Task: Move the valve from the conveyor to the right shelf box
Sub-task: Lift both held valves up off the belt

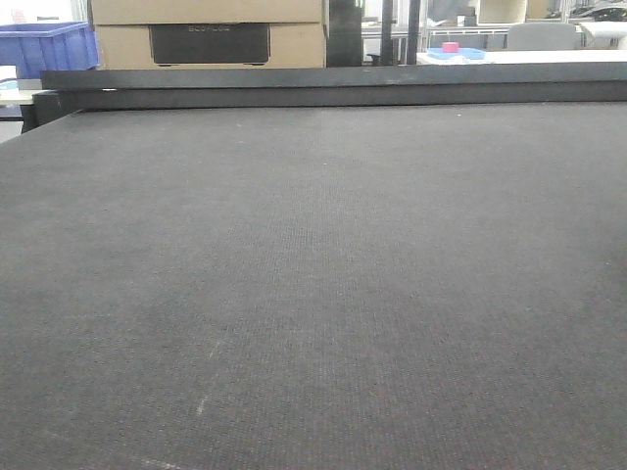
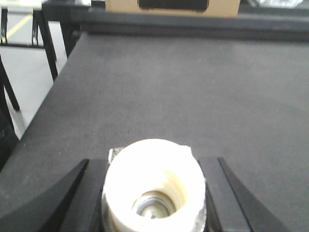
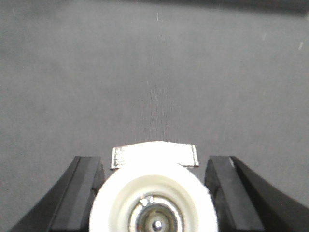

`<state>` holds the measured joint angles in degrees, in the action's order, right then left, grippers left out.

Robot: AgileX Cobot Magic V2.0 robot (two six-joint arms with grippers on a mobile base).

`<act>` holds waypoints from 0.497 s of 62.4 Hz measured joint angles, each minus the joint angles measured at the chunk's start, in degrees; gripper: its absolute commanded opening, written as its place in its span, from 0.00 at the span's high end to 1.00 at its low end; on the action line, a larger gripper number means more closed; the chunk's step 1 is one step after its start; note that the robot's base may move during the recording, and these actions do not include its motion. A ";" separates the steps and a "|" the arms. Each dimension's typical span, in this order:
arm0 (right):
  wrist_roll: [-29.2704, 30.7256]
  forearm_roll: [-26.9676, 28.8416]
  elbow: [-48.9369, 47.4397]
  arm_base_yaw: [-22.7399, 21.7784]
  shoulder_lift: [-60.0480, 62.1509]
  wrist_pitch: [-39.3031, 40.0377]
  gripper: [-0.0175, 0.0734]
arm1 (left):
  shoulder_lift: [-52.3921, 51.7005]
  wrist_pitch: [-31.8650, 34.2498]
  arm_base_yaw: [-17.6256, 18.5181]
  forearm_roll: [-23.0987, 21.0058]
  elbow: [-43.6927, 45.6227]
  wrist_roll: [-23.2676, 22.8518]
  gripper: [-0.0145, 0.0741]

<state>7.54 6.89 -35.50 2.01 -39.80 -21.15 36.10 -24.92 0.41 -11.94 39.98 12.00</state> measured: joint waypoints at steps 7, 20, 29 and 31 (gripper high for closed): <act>0.00 0.00 0.00 0.00 2.71 0.93 0.99 | -2.32 0.00 0.00 0.00 -0.14 0.00 0.96; 0.00 0.00 0.00 0.00 4.10 1.01 0.99 | -3.39 0.00 0.00 0.00 -0.16 0.00 0.96; 0.00 0.00 0.10 0.00 4.10 1.01 0.99 | -3.39 0.00 0.00 0.00 -0.16 0.00 0.96; 0.00 0.00 0.10 0.00 4.10 1.01 0.99 | -3.39 0.00 0.00 0.00 -0.16 0.00 0.96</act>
<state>7.54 6.89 -35.40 2.01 -35.70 -20.14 32.71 -24.92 0.41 -11.94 39.82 12.00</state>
